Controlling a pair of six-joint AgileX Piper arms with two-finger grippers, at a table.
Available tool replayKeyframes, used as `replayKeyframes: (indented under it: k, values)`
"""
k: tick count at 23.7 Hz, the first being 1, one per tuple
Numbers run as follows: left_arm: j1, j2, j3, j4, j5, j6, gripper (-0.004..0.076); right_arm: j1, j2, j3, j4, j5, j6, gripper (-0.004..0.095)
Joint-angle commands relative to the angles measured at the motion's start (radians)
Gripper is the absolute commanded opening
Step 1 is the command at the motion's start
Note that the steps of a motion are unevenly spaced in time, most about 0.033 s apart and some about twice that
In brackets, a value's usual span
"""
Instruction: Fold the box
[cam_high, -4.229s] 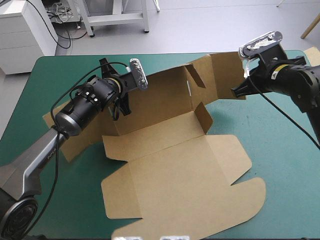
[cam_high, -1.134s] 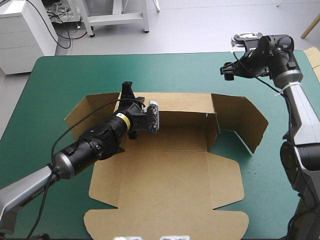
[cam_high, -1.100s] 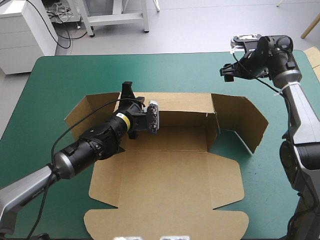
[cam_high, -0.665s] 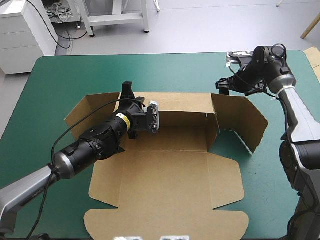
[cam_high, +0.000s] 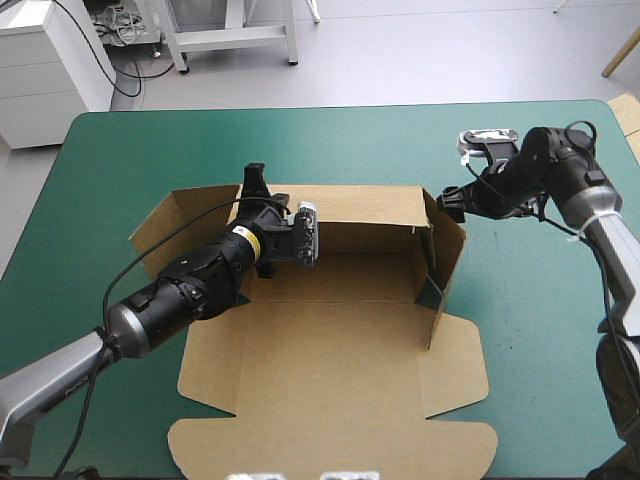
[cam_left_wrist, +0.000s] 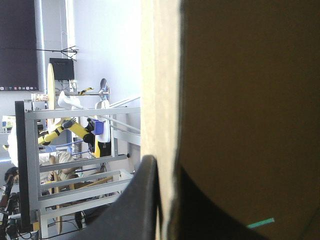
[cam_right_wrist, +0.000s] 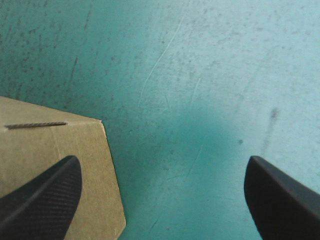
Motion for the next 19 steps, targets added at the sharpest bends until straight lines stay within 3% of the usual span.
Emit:
replayKeyframes:
  k: [1,4,8,19]
  values:
    - [-0.009,-0.006,-0.01,-0.035,-0.017,-0.015,-0.0008,-0.009,-0.131,0.116,0.083,-0.139,-0.111,0.0808]
    - [-0.009,-0.006,-0.01,-0.035,-0.017,-0.015,-0.0008,-0.009,-0.226,0.288,0.19,-0.323,-0.249,0.0808]
    - [-0.009,-0.006,-0.01,-0.035,-0.017,-0.015,-0.0008,-0.009,-0.338,0.404,0.283,-0.432,-0.399,0.0807]
    - [-0.009,-0.006,-0.01,-0.032,-0.017,-0.015,-0.0008,-0.009,-0.395,0.422,0.329,-0.32,-0.488,0.0808]
